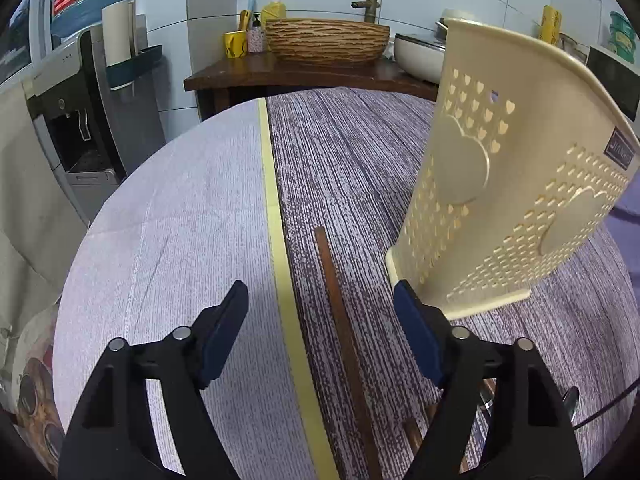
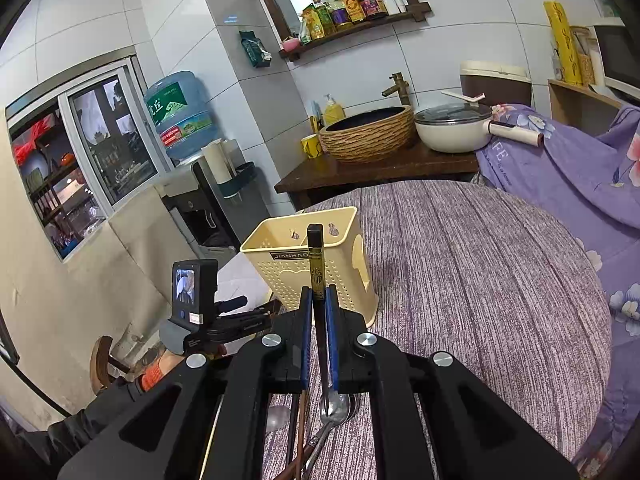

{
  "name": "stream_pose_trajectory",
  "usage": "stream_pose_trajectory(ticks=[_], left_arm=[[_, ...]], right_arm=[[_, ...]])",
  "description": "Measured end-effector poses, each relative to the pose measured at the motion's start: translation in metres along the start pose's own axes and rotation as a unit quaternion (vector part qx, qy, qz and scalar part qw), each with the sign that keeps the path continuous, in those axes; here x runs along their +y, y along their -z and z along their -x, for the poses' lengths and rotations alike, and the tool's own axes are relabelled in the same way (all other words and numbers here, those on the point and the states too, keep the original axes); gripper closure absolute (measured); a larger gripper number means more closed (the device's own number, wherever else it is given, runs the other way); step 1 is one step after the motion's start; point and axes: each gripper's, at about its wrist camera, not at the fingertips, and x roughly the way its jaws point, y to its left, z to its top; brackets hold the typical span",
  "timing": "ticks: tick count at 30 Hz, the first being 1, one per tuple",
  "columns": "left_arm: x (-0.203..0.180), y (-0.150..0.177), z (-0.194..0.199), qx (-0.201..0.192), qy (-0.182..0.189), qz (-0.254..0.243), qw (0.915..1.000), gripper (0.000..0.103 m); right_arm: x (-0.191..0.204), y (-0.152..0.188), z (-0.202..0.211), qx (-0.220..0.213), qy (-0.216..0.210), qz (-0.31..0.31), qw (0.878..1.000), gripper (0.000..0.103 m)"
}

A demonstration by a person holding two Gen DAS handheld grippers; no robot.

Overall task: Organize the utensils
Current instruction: 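Lift both held chopsticks upright and carry them over the cream utensil holder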

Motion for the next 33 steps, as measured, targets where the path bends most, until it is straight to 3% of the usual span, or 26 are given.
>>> stream_pose_trajectory(ticks=[2, 6, 8, 13, 18, 22, 28, 33], left_arm=[[-0.001, 0.001, -0.006, 0.01, -0.012, -0.007, 0.9999, 0.041], [-0.002, 0.0, -0.023, 0.041, -0.001, -0.006, 0.9992, 0.053], [-0.004, -0.001, -0.027, 0.037, -0.018, -0.01, 0.9991, 0.056], [-0.006, -0.009, -0.033, 0.037, -0.019, -0.014, 0.999, 0.065], [-0.013, -0.008, -0.033, 0.036, -0.025, -0.029, 0.9986, 0.094], [-0.017, -0.004, -0.03, 0.033, -0.038, -0.043, 0.9978, 0.094], [-0.009, 0.001, -0.023, 0.043, -0.031, -0.022, 0.9984, 0.096], [0.002, 0.003, -0.001, 0.02, -0.018, 0.005, 0.9996, 0.096]], right_arm=[[-0.001, 0.001, -0.001, 0.001, -0.002, -0.003, 1.0, 0.096], [-0.003, 0.002, 0.0, 0.001, 0.0, -0.004, 1.0, 0.096], [-0.004, 0.002, 0.001, 0.001, 0.001, -0.005, 1.0, 0.096], [-0.004, 0.003, 0.002, 0.002, 0.002, -0.008, 1.0, 0.096], [-0.004, 0.004, 0.0, 0.005, -0.001, -0.01, 1.0, 0.096], [-0.002, 0.004, 0.001, 0.007, -0.002, -0.01, 1.0, 0.096], [0.006, 0.004, 0.003, 0.007, -0.006, -0.002, 1.0, 0.096], [0.017, 0.005, 0.008, -0.002, -0.002, 0.018, 1.0, 0.096]])
